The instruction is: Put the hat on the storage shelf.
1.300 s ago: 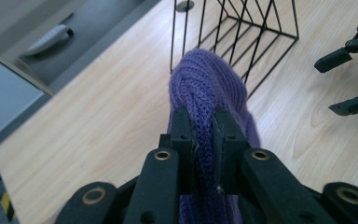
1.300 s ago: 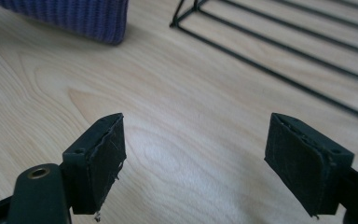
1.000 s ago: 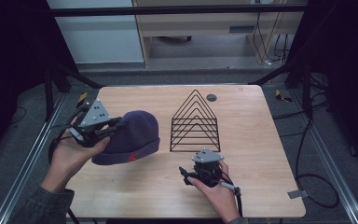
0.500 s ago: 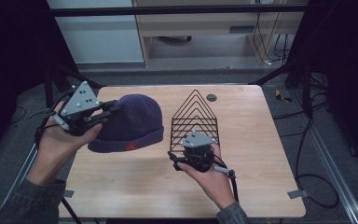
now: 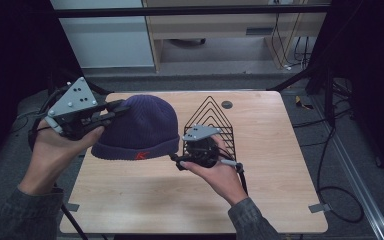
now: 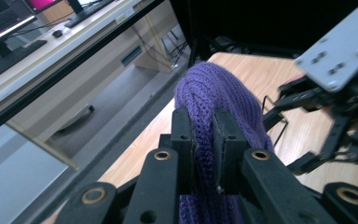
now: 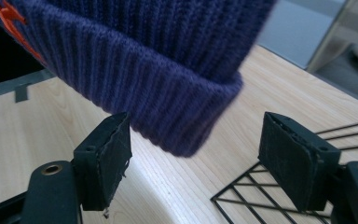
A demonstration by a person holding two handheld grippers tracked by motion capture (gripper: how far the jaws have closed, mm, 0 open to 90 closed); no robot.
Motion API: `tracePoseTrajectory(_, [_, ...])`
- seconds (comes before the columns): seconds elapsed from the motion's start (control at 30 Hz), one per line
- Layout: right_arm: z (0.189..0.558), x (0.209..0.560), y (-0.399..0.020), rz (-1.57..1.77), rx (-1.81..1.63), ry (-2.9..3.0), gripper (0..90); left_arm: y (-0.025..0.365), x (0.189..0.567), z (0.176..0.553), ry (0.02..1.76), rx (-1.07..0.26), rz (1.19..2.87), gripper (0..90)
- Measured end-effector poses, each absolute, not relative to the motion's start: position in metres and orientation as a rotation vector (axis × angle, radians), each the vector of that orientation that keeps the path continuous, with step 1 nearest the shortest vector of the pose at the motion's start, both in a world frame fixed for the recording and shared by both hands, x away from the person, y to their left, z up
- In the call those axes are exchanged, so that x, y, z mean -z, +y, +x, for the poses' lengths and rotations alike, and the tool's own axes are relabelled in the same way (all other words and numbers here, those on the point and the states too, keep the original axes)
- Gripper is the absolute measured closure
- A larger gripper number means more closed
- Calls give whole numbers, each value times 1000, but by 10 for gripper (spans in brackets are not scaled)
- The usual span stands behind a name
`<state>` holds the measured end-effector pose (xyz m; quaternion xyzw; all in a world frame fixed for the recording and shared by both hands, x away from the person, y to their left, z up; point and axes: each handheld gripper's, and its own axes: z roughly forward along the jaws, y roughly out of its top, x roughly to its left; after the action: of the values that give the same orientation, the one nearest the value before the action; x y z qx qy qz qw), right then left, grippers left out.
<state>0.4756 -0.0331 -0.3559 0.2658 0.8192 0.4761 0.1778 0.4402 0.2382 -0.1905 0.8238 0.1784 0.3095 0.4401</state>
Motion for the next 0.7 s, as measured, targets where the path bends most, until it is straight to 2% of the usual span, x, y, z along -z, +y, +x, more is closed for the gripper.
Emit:
tracePoseTrajectory(0.03, [479, 355, -32, 747, -1357, 2333, 294, 238, 190, 441, 442, -765, 2042, 807])
tracePoseTrajectory(0.07, [482, 352, -30, 715, -1372, 2348, 368, 238, 190, 444, 442, -762, 2043, 807])
tracePoseTrajectory(0.2, [484, 346, -27, 655, -1371, 2343, 574, 239, 188, 451, 464, -743, 2017, 807])
tracePoseTrajectory(0.3, [485, 340, -28, 647, -1372, 2326, 676, 240, 186, 456, 488, -739, 2001, 807])
tracePoseTrajectory(0.4, [487, 331, -34, 659, -1346, 2305, 710, 238, 179, 471, 543, -740, 1978, 806])
tracePoseTrajectory(0.7, [500, 297, -75, 704, -1278, 2230, 718, 209, 168, 506, 565, -718, 1903, 805])
